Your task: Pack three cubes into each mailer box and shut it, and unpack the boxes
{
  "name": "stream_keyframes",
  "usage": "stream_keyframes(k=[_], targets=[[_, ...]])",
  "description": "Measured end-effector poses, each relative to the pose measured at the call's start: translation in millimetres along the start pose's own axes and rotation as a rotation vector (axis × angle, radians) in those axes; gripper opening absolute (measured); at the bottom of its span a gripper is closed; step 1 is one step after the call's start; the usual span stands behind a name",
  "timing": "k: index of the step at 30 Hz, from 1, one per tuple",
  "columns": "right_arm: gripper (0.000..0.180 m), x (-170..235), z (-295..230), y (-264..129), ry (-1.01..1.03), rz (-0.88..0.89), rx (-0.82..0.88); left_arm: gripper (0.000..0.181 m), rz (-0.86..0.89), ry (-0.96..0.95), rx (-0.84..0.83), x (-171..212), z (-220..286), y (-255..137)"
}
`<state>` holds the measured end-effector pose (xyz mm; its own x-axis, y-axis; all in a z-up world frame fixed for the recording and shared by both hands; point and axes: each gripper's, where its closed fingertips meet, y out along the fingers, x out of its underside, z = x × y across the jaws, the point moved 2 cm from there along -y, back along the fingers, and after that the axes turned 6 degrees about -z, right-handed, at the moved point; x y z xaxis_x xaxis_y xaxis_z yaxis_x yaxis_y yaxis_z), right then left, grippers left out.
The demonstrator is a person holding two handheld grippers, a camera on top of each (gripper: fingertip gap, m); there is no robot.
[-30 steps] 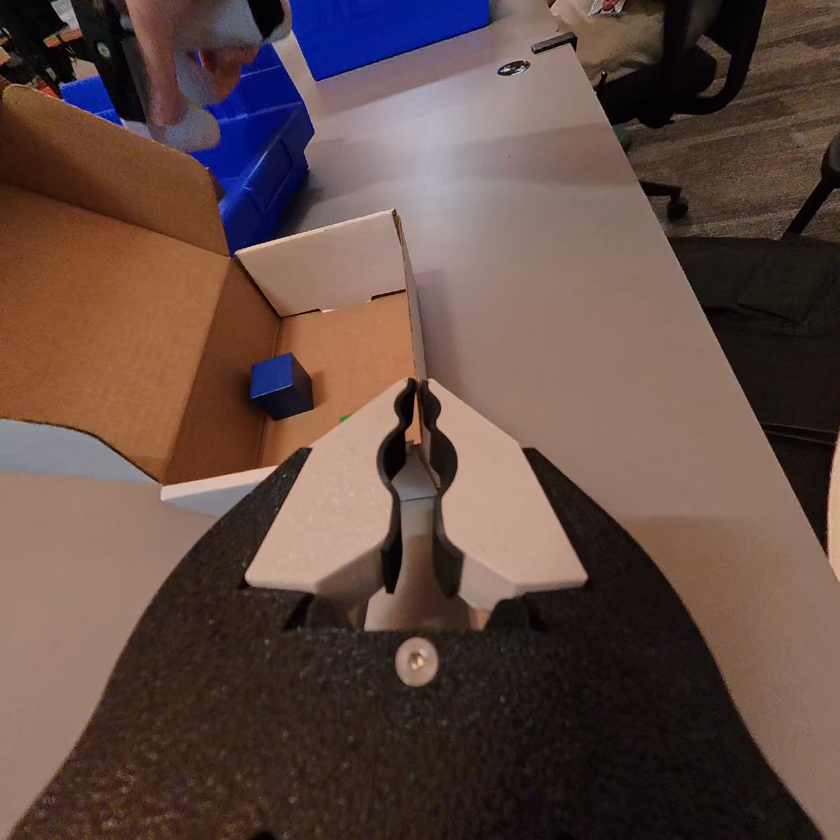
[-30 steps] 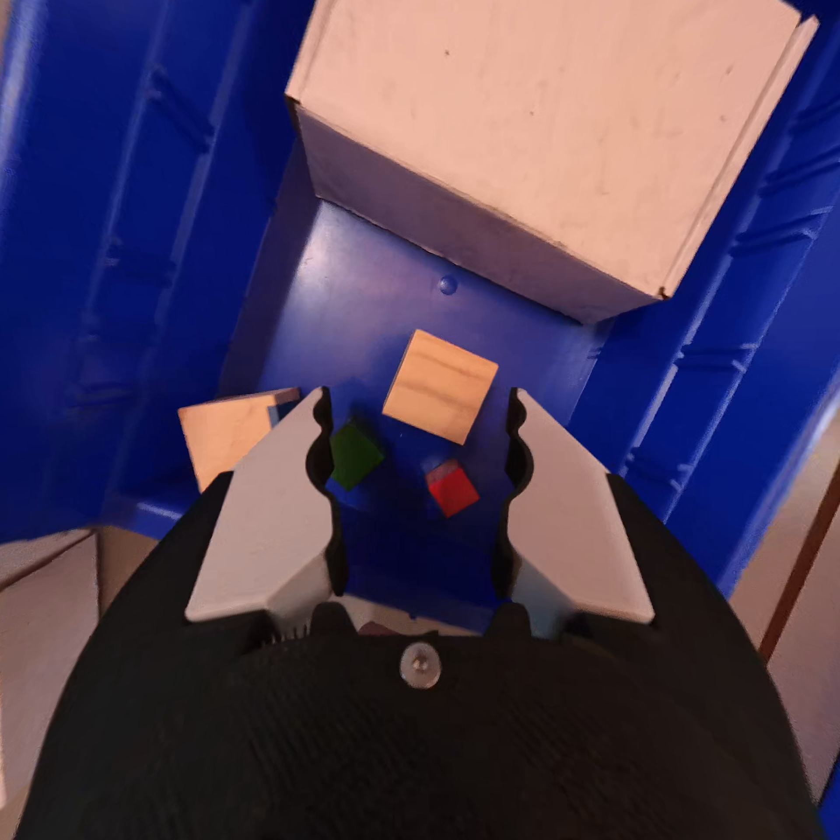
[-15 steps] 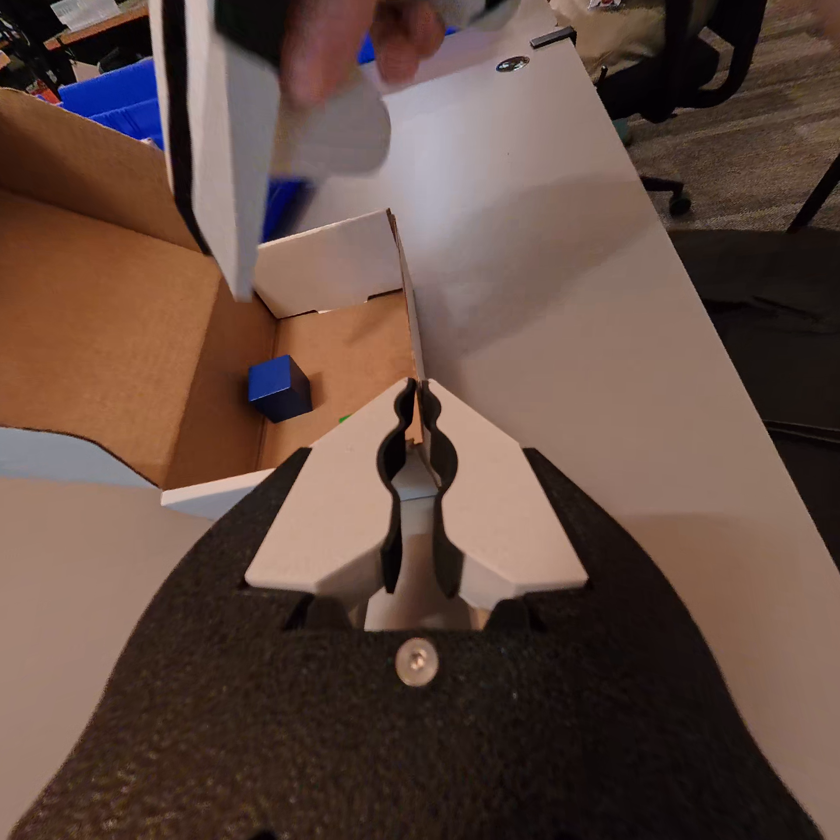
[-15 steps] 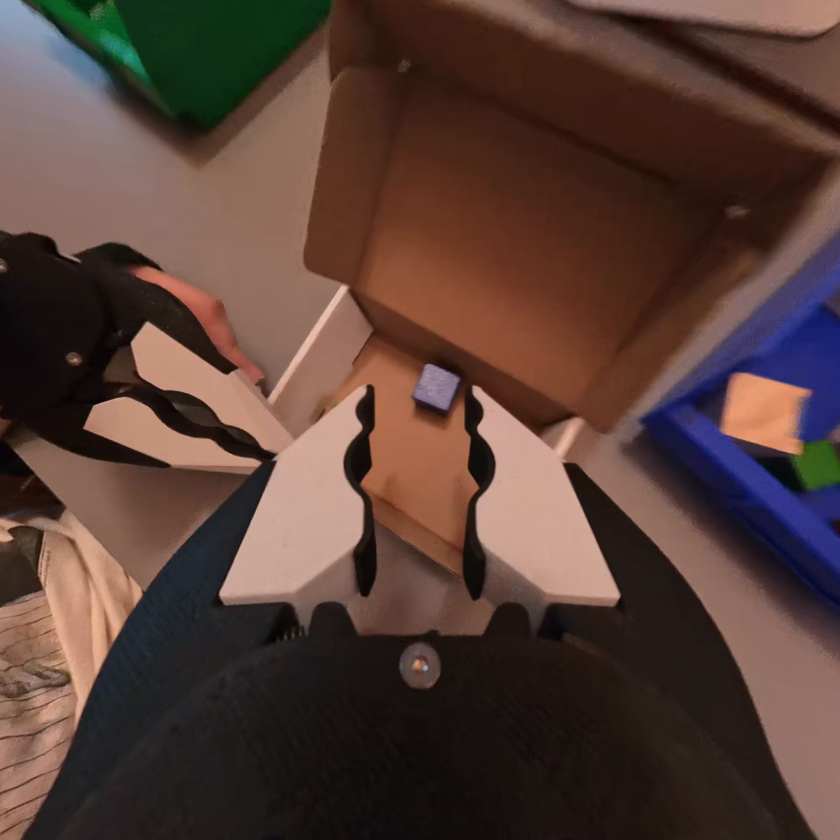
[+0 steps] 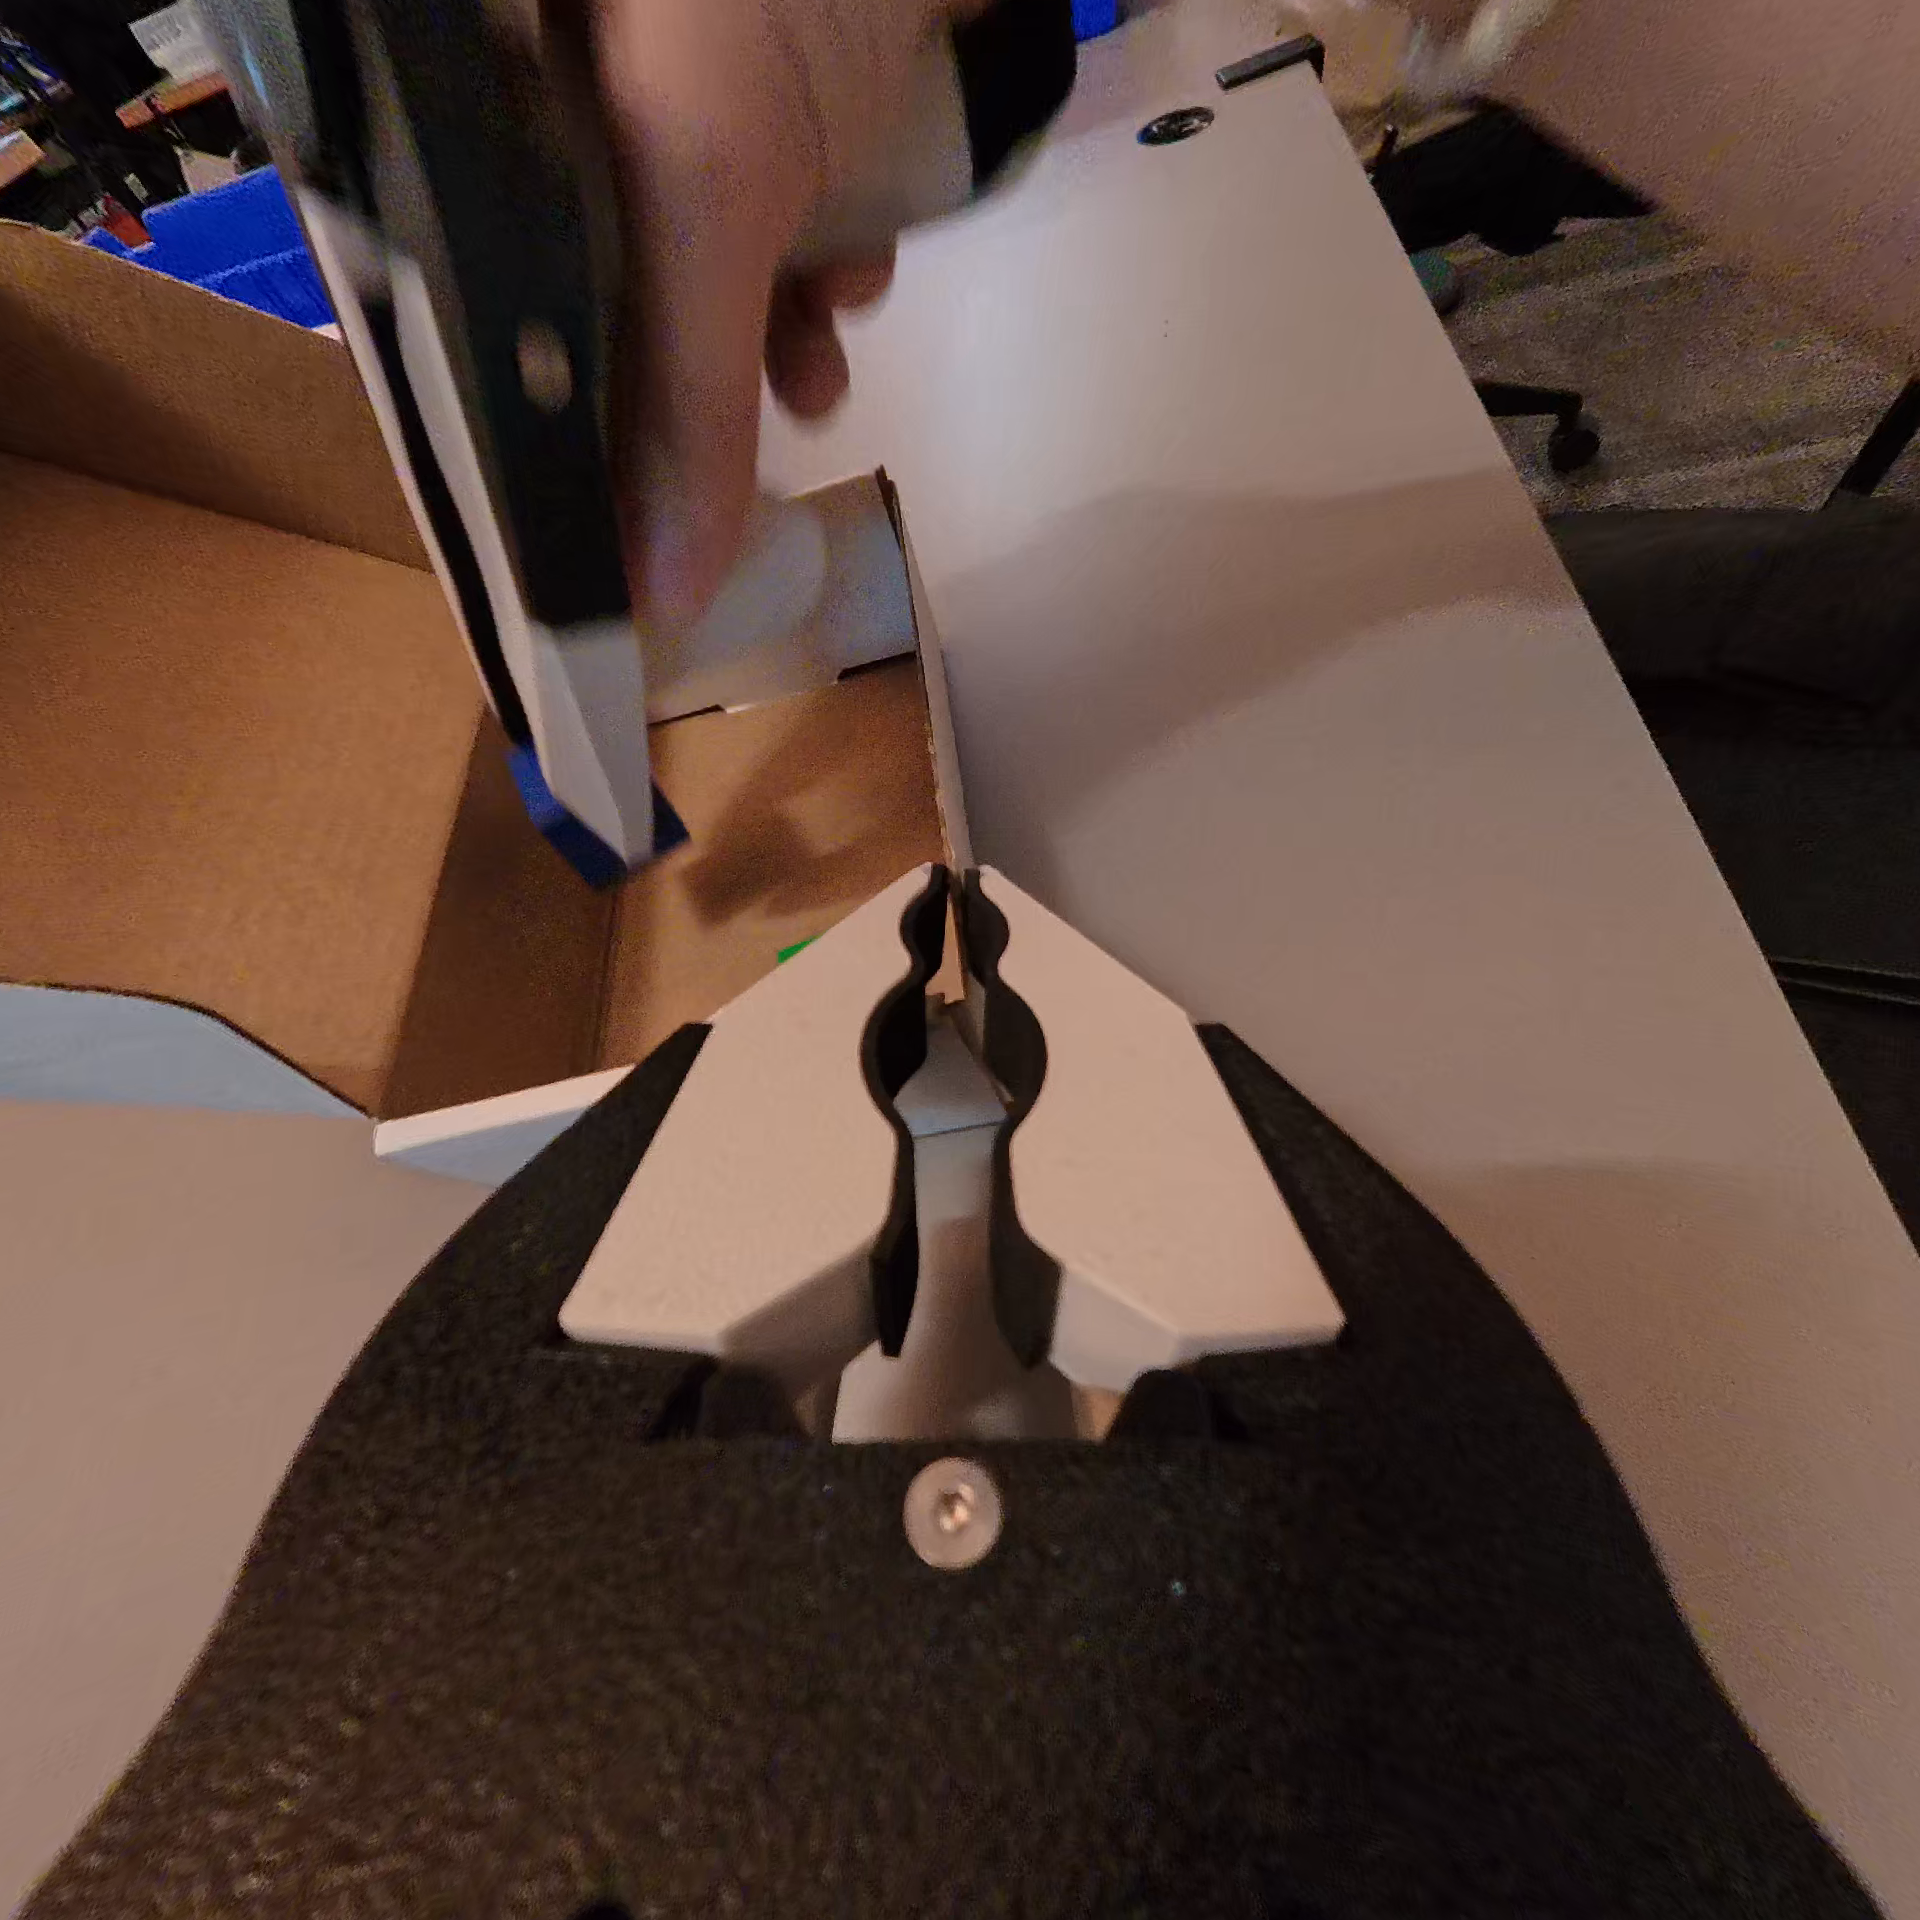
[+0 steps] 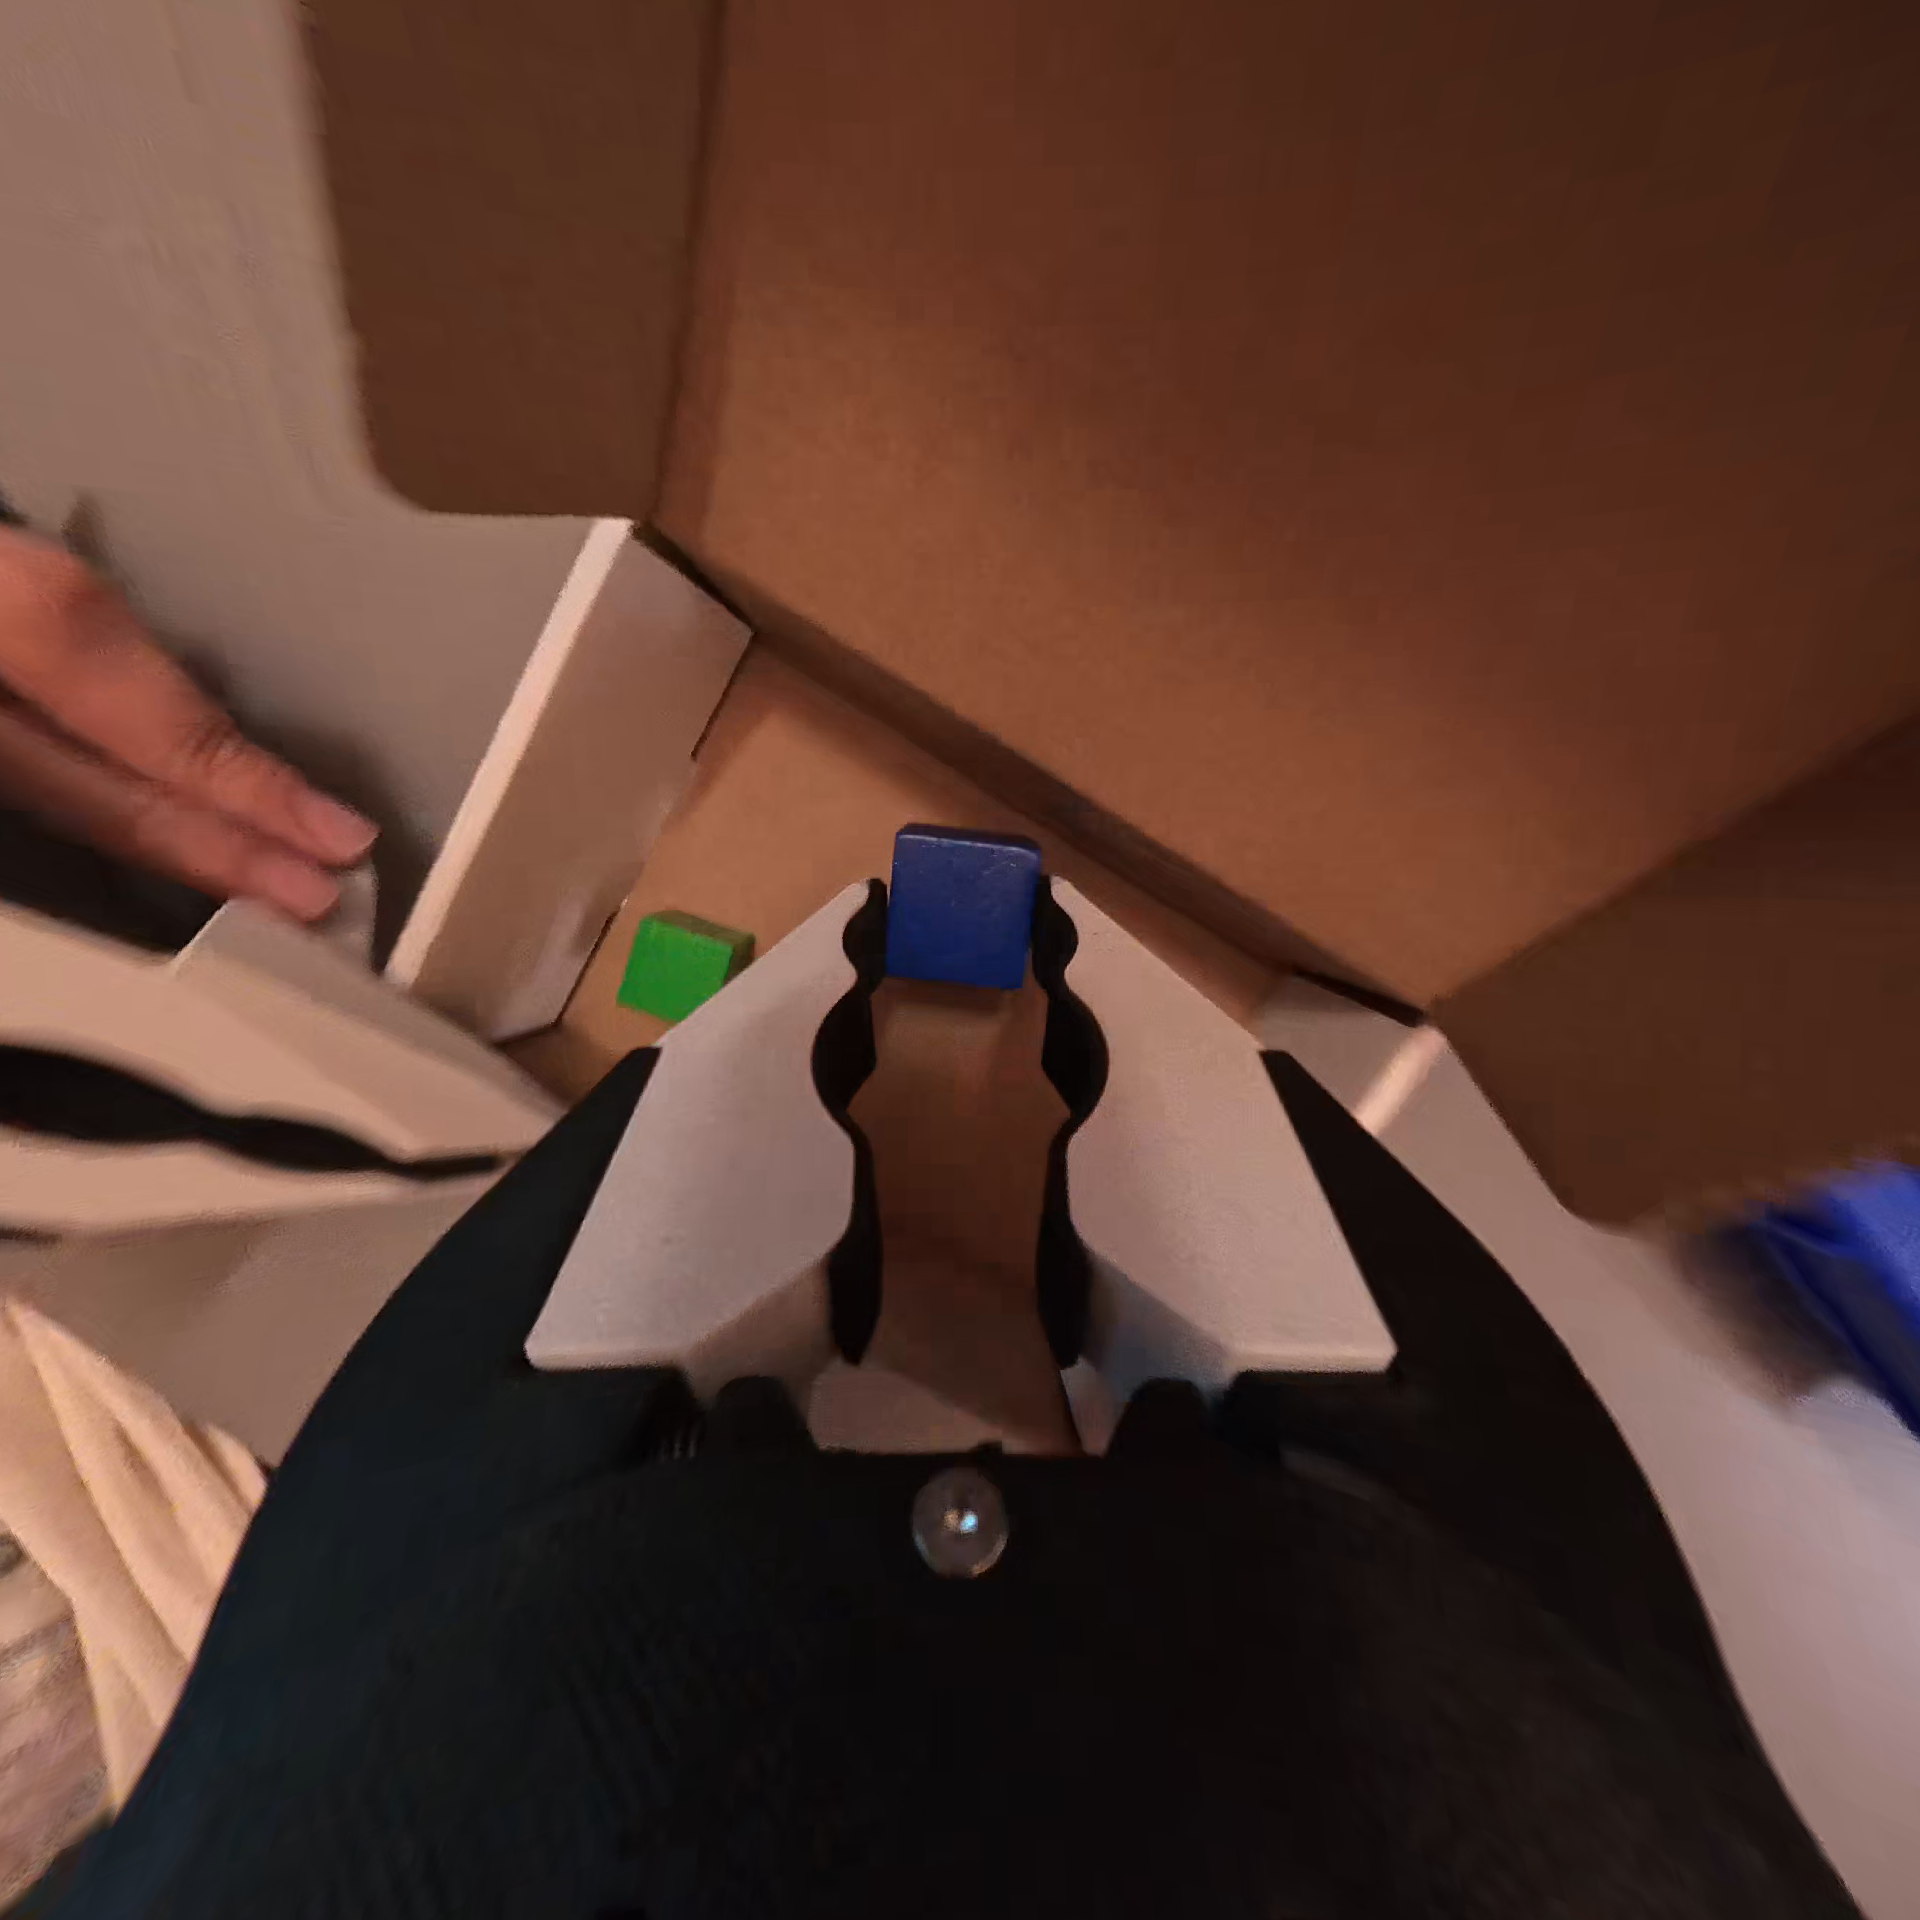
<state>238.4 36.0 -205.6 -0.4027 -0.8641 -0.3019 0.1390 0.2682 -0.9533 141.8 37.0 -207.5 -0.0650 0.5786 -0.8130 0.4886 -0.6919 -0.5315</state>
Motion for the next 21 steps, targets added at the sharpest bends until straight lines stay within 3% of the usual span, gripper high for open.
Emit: stream_keyframes(k=[3, 7, 11, 13, 19, 21], targets=[[0.027, 2, 23, -53, 0.013, 0.112, 0.056, 0.000, -0.001, 0.003, -0.002, 0, 0, 0], [0.026, 13, 135, -108, 0.215, 0.242, 0.370, 0.000, -0.005, 0.004, -0.002, 0, 0, 1], [0.026, 52, 230, -82, 0.349, 0.102, 0.463, 0.000, -0.006, 0.005, -0.004, 0, -1, 1], [0.026, 62, 258, -74, 0.423, 0.116, 0.475, 0.000, -0.005, 0.005, -0.003, 1, -1, 1], [0.027, 77, 281, -41, 0.487, 0.036, 0.452, 0.000, -0.007, 0.010, -0.006, 1, -1, 2], [0.037, 75, 281, -40, 0.475, 0.057, 0.474, 0.000, -0.007, 0.009, -0.005, 1, -1, 2]])
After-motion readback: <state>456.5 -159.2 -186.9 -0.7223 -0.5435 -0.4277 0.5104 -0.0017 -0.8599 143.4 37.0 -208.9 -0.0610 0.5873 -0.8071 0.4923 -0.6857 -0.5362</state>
